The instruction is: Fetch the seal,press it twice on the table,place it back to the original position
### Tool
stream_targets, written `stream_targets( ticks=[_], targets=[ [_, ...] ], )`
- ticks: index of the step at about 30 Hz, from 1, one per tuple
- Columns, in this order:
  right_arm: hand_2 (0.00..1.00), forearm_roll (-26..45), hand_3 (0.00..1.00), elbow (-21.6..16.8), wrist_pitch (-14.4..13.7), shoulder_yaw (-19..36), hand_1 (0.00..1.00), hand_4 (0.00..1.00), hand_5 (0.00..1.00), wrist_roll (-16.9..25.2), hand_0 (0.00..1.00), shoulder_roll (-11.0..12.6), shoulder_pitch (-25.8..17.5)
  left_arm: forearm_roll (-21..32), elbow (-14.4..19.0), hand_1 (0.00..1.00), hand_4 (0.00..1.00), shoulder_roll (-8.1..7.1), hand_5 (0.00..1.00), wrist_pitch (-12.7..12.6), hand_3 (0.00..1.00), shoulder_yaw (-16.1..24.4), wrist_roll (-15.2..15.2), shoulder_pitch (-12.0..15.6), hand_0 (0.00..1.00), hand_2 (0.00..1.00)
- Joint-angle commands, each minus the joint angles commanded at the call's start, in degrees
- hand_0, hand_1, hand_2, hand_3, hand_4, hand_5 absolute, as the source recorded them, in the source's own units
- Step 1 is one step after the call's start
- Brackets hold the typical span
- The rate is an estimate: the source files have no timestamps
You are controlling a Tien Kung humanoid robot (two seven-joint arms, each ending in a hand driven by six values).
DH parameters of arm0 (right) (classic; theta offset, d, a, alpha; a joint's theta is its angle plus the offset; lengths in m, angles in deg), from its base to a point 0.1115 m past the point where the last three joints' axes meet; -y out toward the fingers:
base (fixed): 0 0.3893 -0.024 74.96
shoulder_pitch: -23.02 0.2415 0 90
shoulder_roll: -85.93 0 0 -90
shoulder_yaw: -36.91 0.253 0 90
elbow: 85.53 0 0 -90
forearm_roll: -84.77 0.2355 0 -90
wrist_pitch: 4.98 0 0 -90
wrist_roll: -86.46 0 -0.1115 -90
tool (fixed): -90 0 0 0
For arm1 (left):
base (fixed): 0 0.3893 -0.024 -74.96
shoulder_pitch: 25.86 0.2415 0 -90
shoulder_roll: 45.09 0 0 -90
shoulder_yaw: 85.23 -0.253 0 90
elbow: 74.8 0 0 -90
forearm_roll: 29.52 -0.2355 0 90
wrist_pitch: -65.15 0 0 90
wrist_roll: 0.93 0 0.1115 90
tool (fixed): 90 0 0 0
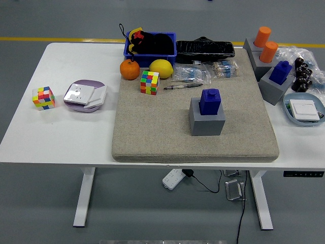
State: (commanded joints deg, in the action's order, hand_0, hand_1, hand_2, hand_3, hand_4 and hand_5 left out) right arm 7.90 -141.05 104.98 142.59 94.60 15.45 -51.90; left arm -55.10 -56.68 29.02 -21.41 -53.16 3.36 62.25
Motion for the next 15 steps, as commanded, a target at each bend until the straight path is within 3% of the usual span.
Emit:
stream_targets(
  ticks=[15],
  targets=[
    [0.713,-0.20,0.661,-0.30,0.22,-0.23,0.718,0.889,0.245,-0.81,0.794,-0.05,0.05,0.25,0.00,0.826,0.847,0.30,0.470,0.04,0.856,-0.01,0.03,0.11,0.842,0.800]
  ],
)
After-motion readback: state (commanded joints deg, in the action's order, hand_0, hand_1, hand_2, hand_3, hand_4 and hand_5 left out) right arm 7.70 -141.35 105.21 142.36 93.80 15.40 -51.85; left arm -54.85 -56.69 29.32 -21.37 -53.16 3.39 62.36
